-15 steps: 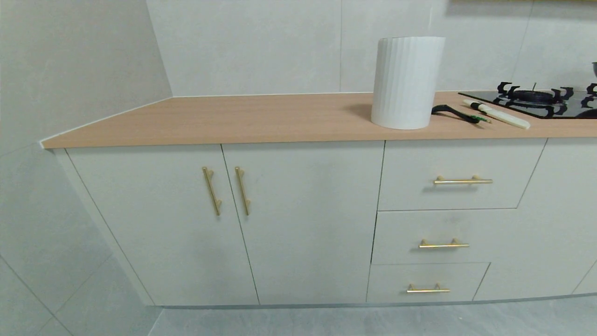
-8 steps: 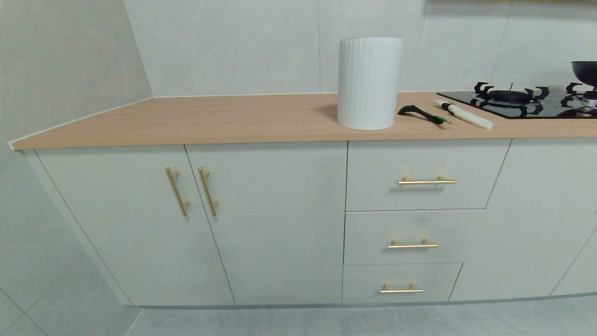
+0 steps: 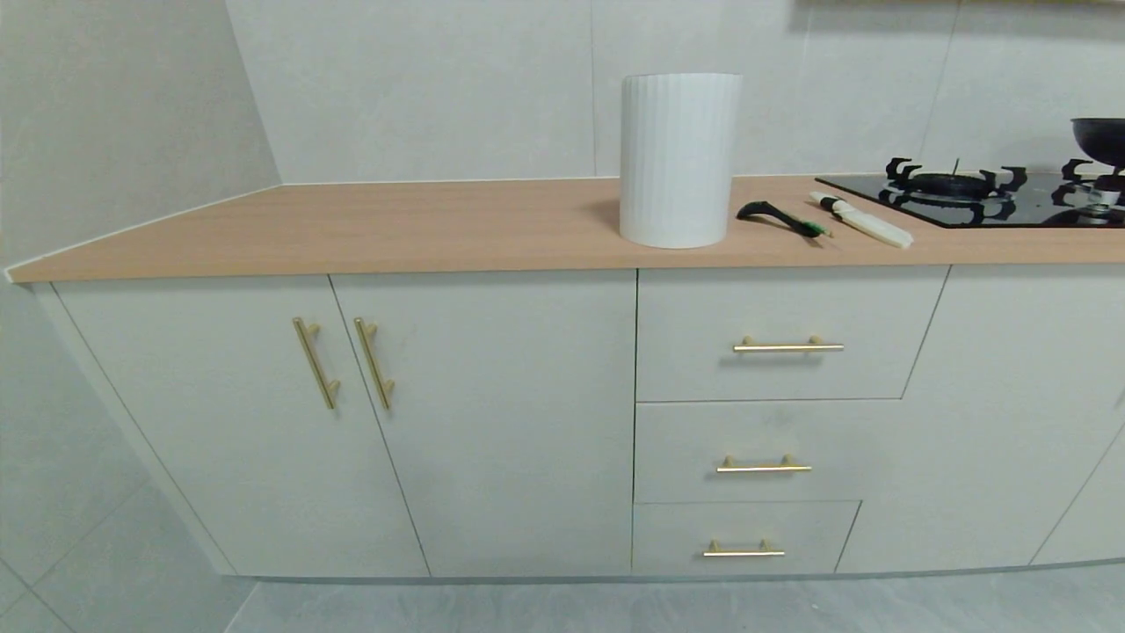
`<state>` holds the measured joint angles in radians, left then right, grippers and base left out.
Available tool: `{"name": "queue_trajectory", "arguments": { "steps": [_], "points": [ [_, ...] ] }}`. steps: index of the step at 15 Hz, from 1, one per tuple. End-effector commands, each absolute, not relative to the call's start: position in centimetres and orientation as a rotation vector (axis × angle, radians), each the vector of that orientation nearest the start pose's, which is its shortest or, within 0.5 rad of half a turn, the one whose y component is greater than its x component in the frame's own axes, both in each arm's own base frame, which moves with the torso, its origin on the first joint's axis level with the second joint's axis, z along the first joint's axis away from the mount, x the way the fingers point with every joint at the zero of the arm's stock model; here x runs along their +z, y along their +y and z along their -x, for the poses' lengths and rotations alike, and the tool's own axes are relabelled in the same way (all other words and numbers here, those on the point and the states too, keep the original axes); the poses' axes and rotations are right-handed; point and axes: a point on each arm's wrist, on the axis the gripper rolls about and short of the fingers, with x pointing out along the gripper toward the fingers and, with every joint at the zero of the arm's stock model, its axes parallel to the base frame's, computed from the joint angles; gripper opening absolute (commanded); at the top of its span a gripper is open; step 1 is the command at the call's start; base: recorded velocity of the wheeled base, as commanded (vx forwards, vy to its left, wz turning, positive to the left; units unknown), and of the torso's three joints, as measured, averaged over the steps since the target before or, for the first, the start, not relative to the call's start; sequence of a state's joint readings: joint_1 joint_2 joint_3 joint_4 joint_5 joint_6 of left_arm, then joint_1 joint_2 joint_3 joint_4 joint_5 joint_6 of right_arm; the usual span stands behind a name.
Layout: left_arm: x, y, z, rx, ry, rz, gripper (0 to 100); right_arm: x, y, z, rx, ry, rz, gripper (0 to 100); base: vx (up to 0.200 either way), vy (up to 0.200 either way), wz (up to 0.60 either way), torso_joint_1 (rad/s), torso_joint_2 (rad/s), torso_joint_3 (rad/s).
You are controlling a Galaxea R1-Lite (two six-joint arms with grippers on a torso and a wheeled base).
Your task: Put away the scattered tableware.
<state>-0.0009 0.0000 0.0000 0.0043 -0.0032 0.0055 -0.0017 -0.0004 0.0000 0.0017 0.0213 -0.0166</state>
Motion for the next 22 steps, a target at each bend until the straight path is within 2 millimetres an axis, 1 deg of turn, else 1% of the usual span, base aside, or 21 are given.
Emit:
{"name": "queue_trajectory", "arguments": {
  "steps": [1, 14, 15, 16, 17, 18, 20, 21, 22],
  "points": [
    [7.5, 0.0, 2.3, -0.003, 0.005, -0.006, 100, 7.5, 0.1, 2.3, 0.02, 0.001, 0.017, 100, 0.2, 0.0, 0.0, 0.002, 0.0, 0.002],
    [7.5, 0.0, 2.3, -0.003, 0.005, -0.005, 100, 7.5, 0.1, 2.3, 0.025, 0.0, 0.025, 100, 0.0, 0.0, 0.0, 0.0, 0.0, 0.0],
    [7.5, 0.0, 2.3, -0.003, 0.005, -0.005, 100, 8.5, 0.1, 2.5, 0.029, -0.033, 0.025, 100, 0.0, 0.0, 0.0, 0.0, 0.0, 0.0],
    [7.5, 0.0, 2.3, -0.003, 0.005, -0.005, 100, 11.3, 0.1, 3.2, 0.065, -0.099, -0.013, 100, 0.0, 0.0, 0.0, 0.0, 0.0, 0.0],
    [7.5, 0.0, 2.3, -0.003, 0.005, -0.005, 100, 12.1, 0.1, 3.3, 0.089, -0.1, -0.051, 100, 0.0, 0.0, 0.0, 0.0, 0.0, 0.0],
    [7.5, 0.0, 2.3, -0.003, 0.005, -0.005, 100, 12.9, 0.1, 2.3, 0.181, 0.008, -0.072, 100, 0.0, 0.0, 0.0, 0.0, 0.0, 0.0],
    [7.5, 0.0, 2.3, -0.003, 0.005, -0.005, 100, 13.5, 0.3, 0.9, 0.26, 0.123, -0.059, 100, 0.0, 0.0, 0.0, 0.0, 0.0, 0.0],
    [7.5, 0.0, 2.3, -0.003, 0.005, -0.005, 100, 13.7, 0.6, -1.2, 0.321, 0.266, -0.044, 100, 0.0, 0.0, 0.0, 0.0, 0.0, 0.0],
    [7.5, 0.0, 2.3, -0.003, 0.005, -0.005, 100, 13.8, 0.9, -2.5, 0.349, 0.34, -0.008, 100, 0.0, 0.0, 0.0, 0.0, 0.0, 0.0]
  ]
}}
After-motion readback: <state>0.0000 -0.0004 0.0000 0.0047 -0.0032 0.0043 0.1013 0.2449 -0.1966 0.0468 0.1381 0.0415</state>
